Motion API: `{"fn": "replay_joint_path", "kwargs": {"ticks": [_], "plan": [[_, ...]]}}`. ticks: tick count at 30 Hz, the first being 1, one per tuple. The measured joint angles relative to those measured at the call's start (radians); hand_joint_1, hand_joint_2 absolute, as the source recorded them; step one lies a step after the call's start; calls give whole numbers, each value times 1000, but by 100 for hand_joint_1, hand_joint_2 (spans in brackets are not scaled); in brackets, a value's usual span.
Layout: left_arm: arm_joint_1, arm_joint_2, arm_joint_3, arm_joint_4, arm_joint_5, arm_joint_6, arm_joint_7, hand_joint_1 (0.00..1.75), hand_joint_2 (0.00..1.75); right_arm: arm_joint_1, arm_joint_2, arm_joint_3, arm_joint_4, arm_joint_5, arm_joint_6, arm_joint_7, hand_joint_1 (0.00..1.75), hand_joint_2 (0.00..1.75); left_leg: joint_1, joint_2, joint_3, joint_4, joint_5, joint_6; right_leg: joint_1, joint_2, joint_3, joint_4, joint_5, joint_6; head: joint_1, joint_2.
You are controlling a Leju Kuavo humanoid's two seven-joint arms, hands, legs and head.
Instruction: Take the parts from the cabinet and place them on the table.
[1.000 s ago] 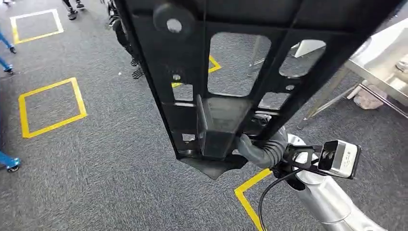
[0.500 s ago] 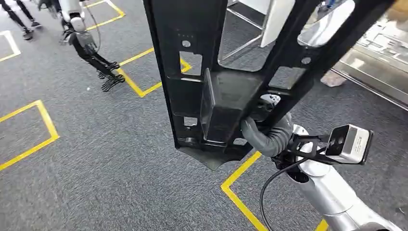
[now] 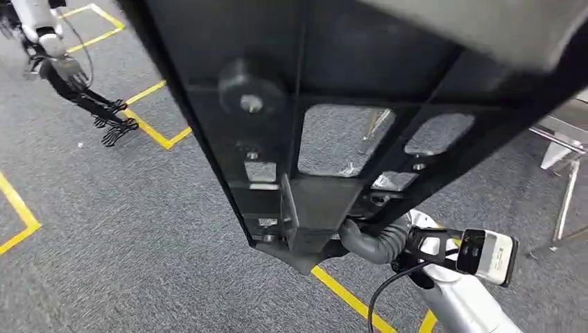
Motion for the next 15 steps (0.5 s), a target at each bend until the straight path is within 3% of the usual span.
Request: {"fn": "replay_joint_path", "kwargs": {"ticks": [1, 2, 6, 7, 8, 9, 11, 12, 13, 15], "plan": [[-2, 0, 0, 0, 0, 0, 5, 0, 175, -13, 1, 0, 0, -12, -9, 10, 175, 175, 0, 10, 4, 1, -3, -3, 3, -30, 54, -94, 32, -6, 0, 0], [-4, 0, 0, 0, 0, 0, 10, 0, 175, -27, 2, 0, 0, -27, -17, 19, 175, 175, -7, 17, 7, 1, -6, -10, 15, -65, 72, -127, 21, -17, -1, 0], [-12, -1, 0, 0, 1, 6, 26, 0, 175, -58, 3, 2, 2, -62, -33, 37, 175, 175, -7, 54, 18, -4, -9, -34, 18, -17, 65, -135, 31, -37, -1, 0], [-14, -1, 0, 0, 1, 7, 27, 0, 175, -58, 5, 5, 3, -62, -34, 37, 175, 175, -1, 35, 16, 5, -21, -41, 7, -7, 74, -146, 37, -43, -2, 0], [-13, -2, 0, 0, 0, 8, 27, 0, 175, -64, 6, 5, 5, -61, -37, 34, 175, 175, 0, -15, 3, 44, -49, -43, 6, 2, 77, -149, 39, -50, -2, 0], [-11, -3, 0, 0, -3, 8, 27, 0, 175, -67, 13, 9, 8, -60, -42, 30, 175, 175, 2, -44, -32, 120, -90, -44, 6, 12, 76, -149, 39, -53, -5, 0], [-6, -3, 0, 0, -8, 7, 27, 0, 175, -66, 19, 14, 15, -49, -45, 25, 175, 175, 2, -64, -116, 288, -157, -48, 9, 38, 76, -147, 38, -55, -6, 0], [-3, -3, -1, 0, -8, 7, 28, 0, 175, -66, 19, 18, 18, -45, -45, 23, 175, 175, 2, -64, -142, 332, -160, -49, 10, 52, 76, -145, 38, -56, -7, 0], [-1, -4, -1, 0, -9, 6, 28, 0, 175, -66, 20, 21, 22, -43, -45, 22, 175, 175, 2, -65, -143, 321, -137, -48, 10, 67, 76, -143, 37, -56, -6, 0], [-3, -4, -2, 0, -9, 3, 27, 0, 175, -67, 20, 26, 24, -40, -44, 20, 175, 175, 3, -72, -79, 165, -39, -43, 9, 96, 79, -137, 34, -52, -7, 0]]}}
